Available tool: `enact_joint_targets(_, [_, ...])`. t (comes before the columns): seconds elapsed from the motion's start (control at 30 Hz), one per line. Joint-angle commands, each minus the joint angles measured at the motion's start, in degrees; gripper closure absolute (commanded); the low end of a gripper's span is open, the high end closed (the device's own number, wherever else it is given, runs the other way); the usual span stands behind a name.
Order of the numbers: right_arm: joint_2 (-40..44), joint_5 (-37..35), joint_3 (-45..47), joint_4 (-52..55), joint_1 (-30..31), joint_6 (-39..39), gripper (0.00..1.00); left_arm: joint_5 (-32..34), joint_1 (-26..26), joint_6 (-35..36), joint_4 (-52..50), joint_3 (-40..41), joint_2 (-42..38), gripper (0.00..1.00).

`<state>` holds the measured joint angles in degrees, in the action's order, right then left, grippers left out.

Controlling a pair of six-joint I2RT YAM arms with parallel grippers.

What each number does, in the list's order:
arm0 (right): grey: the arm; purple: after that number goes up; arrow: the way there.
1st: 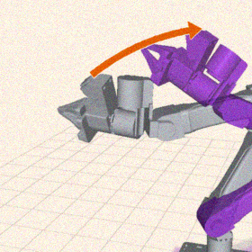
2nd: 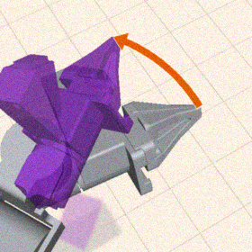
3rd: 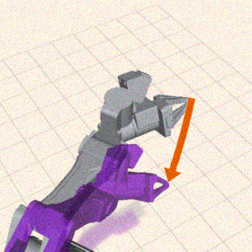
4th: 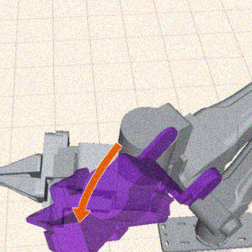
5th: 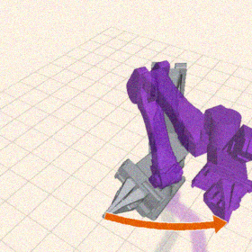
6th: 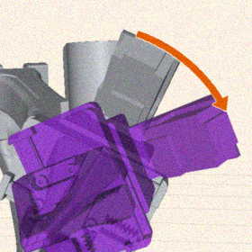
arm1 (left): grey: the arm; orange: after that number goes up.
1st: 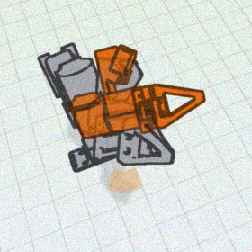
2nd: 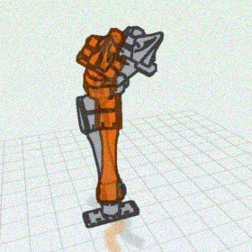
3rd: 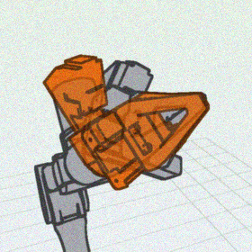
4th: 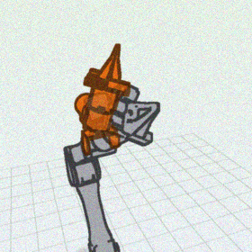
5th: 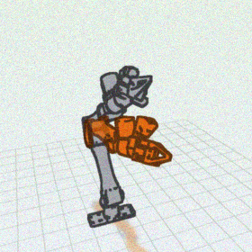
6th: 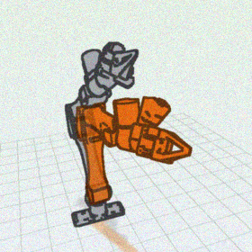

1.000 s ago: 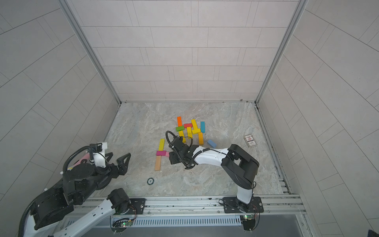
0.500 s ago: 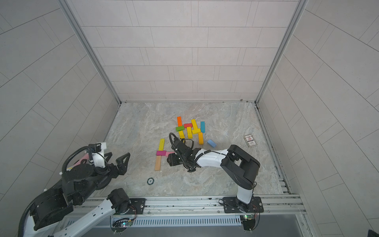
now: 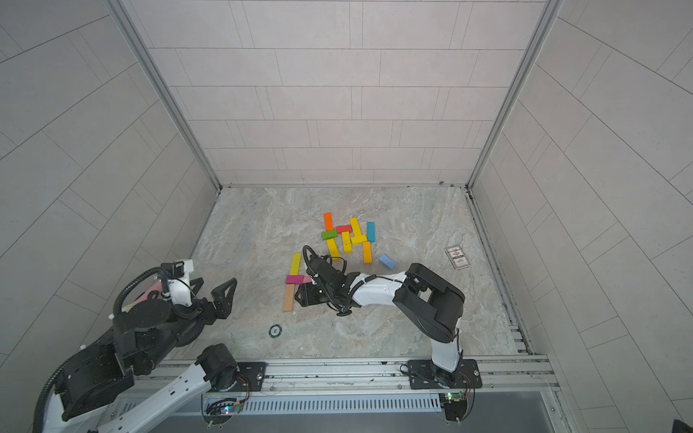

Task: Assemble the letter h with building blocks
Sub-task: Adjust the building block at the center of the board.

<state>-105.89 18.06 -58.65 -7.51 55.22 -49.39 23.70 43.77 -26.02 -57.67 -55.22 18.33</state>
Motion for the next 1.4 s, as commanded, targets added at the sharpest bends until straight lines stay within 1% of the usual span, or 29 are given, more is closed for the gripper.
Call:
enact_joint_targets(0.0, [-1.15,-0.06,-1.1,-0.53,0.24,-1.26,0.4,1.42,-0.18,0.93,-0.24,-0.76,0.04,0.01])
enact_joint_targets(0.6, [-3.8,-2.44,-3.05,1.45,-0.55,-1.93,0.41,1.79,-0.22,1.06,-0.21,-0.68,0.22,0.0])
enact_joint_targets(1.37, [-5.89,-2.42,-5.15,1.29,-1.43,-1.85,0.41,1.94,-0.18,1.11,0.36,0.19,0.45,0.0])
